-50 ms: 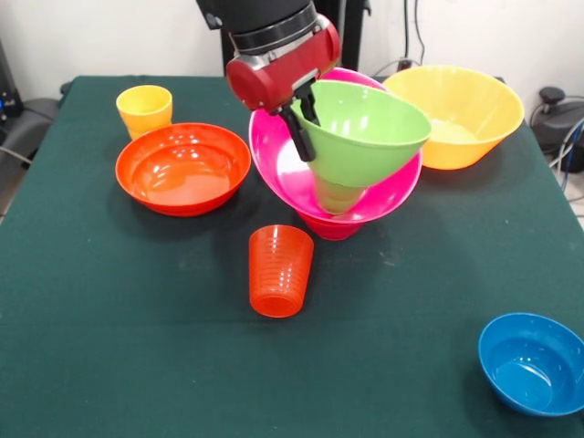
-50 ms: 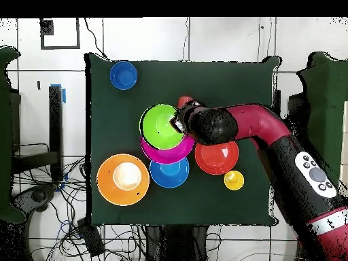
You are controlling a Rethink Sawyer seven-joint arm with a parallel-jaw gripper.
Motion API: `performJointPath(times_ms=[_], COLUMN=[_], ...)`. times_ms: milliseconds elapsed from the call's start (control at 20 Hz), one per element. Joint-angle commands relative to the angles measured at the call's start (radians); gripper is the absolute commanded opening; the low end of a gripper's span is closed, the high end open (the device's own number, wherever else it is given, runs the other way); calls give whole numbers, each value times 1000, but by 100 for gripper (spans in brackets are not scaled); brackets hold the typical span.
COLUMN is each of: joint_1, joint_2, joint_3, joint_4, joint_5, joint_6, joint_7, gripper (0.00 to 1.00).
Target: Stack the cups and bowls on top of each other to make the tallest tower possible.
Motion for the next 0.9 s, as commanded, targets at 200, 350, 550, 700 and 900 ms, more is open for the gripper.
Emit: performJointPath(times_ms=[200,350,550,700,900], joint_1=[28,24,13,8,-4], joint_2=[-31,-25,-22,-15,-2], joint_3=[-79,-80,-80,-75,-68], joint_4=[105,106,113,113,119], joint_5=[-48,-40,-34,-29,-22], joint_6=[-41,-37,-36,-37,-39], joint_7=[51,46,37,31,21], gripper=[0,0,0,0,0])
